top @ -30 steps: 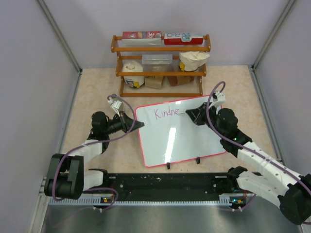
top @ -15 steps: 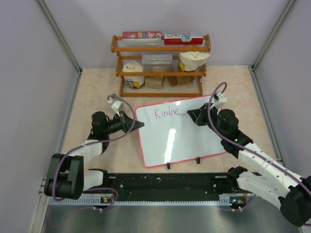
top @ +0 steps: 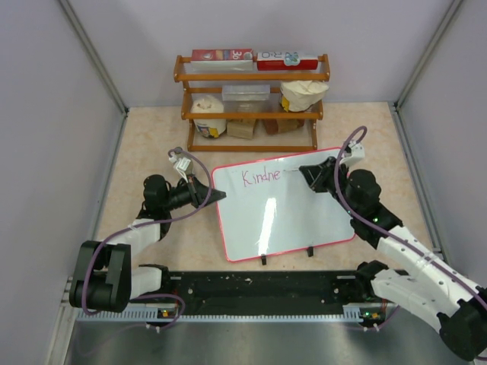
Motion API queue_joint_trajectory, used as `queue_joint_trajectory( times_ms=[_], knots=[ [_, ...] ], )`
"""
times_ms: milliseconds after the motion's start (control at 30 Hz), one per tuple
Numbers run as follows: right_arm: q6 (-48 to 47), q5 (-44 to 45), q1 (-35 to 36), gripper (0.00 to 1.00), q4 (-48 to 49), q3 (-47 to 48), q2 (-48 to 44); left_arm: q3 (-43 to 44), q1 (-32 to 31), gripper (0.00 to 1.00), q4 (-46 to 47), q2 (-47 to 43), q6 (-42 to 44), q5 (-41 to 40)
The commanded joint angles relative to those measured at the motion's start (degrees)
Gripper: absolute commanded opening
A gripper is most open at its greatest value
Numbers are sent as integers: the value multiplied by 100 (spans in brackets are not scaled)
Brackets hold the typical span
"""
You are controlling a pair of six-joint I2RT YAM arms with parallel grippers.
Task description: Write a sentence on the whiteboard
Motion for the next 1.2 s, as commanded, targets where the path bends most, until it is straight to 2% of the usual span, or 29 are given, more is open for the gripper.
queue_joint_trajectory(
  times_ms=[0, 367, 1167],
  knots=[
    [-100, 163, -64, 0, 154, 432, 6, -91, -77, 0, -183, 135, 1214, -741],
    [-126, 137, -64, 0, 312, 459, 367, -91, -77, 0, -183, 135, 1214, -741],
    [-118, 23, -81, 0, 312, 133, 490, -91, -68, 0, -183, 135, 1214, -750]
  ],
)
